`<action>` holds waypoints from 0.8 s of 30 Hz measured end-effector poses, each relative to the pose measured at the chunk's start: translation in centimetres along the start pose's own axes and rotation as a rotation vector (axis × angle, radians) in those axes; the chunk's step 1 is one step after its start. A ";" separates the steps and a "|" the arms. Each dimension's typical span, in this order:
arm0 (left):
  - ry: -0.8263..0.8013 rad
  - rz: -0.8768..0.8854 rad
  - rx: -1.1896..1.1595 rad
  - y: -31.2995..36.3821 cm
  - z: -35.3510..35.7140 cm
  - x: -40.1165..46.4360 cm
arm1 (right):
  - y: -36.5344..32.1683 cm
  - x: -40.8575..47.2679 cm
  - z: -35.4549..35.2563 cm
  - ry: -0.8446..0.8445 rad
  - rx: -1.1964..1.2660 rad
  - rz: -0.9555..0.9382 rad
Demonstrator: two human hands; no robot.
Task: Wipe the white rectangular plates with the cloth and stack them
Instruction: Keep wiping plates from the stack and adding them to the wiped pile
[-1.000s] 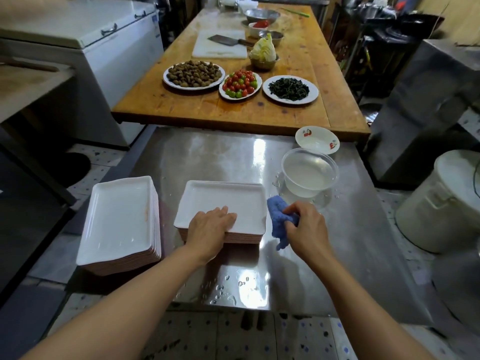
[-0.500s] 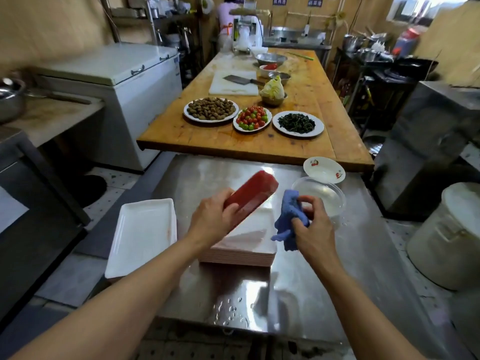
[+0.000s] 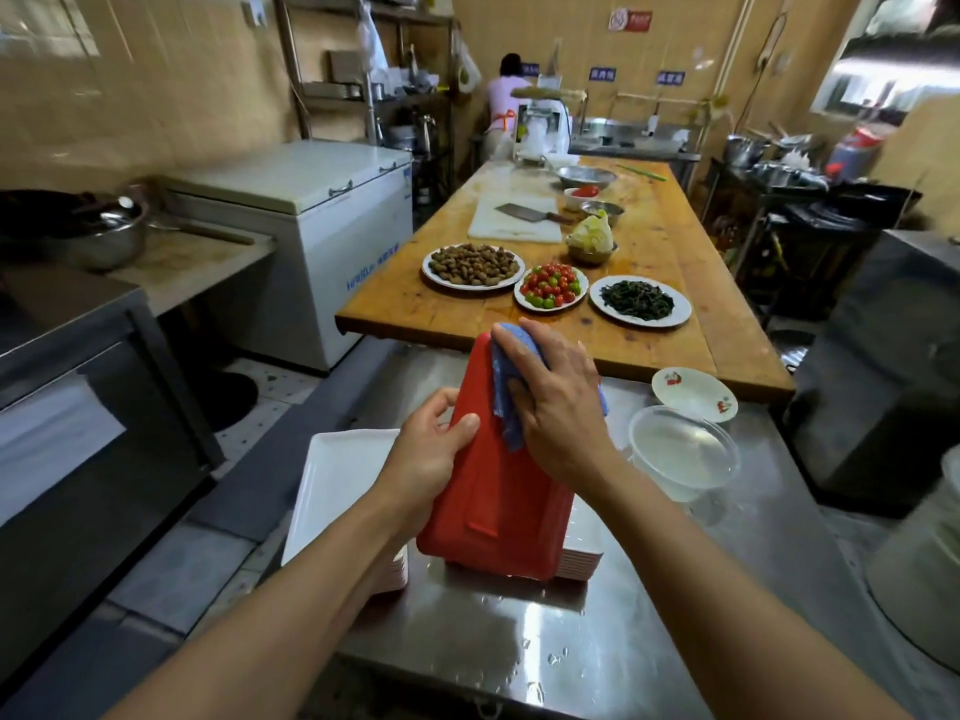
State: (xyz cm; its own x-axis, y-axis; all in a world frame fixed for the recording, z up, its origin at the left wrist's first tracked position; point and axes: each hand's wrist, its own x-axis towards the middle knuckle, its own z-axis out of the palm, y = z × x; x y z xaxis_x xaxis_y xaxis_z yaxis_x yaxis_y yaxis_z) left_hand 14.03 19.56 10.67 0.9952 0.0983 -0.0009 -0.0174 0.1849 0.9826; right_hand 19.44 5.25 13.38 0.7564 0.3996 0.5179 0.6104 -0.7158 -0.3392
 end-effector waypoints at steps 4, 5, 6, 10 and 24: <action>0.048 -0.029 -0.081 0.6 0.0 -0.5 | 0.4 0.1 0.7 0.002 -0.047 0.017; 0.053 -0.035 -0.103 0.7 0.0 -0.6 | 0.7 -0.1 0.6 0.027 -0.033 0.047; 0.056 -0.039 -0.123 0.8 0.1 -0.7 | 1.1 -0.4 0.4 0.054 0.009 0.089; 0.079 -0.044 -0.179 0.9 1.0 -0.8 | 2.0 -1.3 -0.2 0.047 0.161 0.183; 0.223 -0.038 -0.344 -2.1 4.1 2.5 | 2.2 -7.1 -0.6 0.101 0.607 0.650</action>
State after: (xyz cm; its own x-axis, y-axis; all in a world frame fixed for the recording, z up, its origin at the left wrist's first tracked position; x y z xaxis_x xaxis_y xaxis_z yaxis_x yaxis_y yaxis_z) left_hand 16.93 15.45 9.39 0.9510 0.2878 -0.1134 -0.0501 0.5051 0.8616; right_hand 15.27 0.49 9.41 0.9894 -0.0515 0.1356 0.1097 -0.3454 -0.9320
